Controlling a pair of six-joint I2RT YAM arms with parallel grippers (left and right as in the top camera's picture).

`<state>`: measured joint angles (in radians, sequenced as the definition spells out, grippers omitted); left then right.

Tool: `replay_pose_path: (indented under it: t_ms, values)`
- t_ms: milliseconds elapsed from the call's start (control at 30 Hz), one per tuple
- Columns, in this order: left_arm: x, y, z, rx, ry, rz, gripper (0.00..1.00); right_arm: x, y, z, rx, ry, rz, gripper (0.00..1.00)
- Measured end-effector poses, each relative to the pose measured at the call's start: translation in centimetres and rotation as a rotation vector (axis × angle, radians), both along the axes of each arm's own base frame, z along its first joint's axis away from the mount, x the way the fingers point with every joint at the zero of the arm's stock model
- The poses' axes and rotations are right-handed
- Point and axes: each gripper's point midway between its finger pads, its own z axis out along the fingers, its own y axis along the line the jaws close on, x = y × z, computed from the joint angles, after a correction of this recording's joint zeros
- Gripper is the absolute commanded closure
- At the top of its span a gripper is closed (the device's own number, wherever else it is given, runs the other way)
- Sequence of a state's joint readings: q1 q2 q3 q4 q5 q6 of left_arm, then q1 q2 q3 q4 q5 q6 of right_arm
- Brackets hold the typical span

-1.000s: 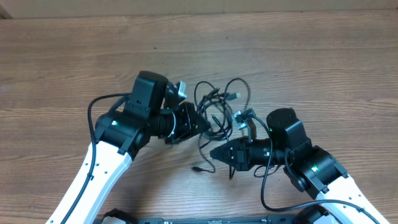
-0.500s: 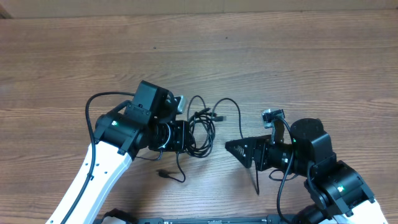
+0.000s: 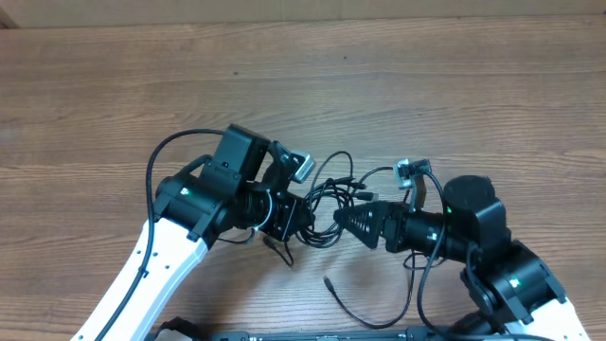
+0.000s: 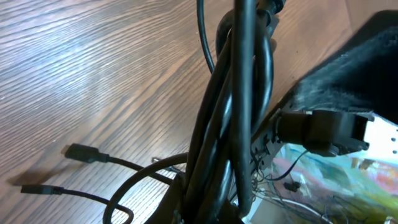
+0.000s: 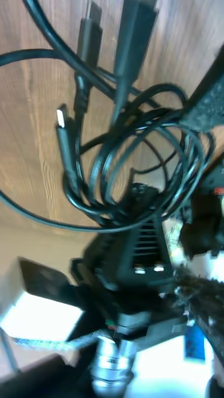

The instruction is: Untangle cables

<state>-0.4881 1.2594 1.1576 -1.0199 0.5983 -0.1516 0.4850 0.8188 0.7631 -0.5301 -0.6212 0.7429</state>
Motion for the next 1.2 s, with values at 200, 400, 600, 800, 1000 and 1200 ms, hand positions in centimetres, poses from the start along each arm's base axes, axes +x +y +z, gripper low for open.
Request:
replay_pose_path:
  t_ms: [200, 400, 600, 800, 1000, 1200]
  values:
    - [0.0, -0.2, 0.0, 0.002, -0.009, -0.008, 0.96, 1.5, 0.9, -1.0, 0.057, 0.19, -0.075, 0.44]
    - [0.5, -0.2, 0.1, 0.001, -0.017, 0.017, 0.96, 2.6, 2.5, -2.4, 0.079, 0.303, -0.085, 0.44]
    - [0.6, -0.1, 0.0, 0.01, -0.006, 0.044, 0.96, 3.7, 3.7, -2.5, 0.109, 0.303, -0.075, 0.51]
    - [0.6, -0.2, 0.0, 0.009, -0.005, 0.042, 0.96, 4.4, 4.1, -1.4, 0.161, 0.298, -0.09, 0.66]
    - [0.0, -1.2, 0.0, 0.017, -0.034, -0.001, 0.96, 4.4, 4.1, -1.2, 0.177, 0.327, -0.1, 0.78]
    - [-0.4, -1.5, -0.2, 0.04, -0.048, -0.02, 0.96, 4.1, 4.0, -1.8, 0.164, 0.367, -0.114, 0.96]
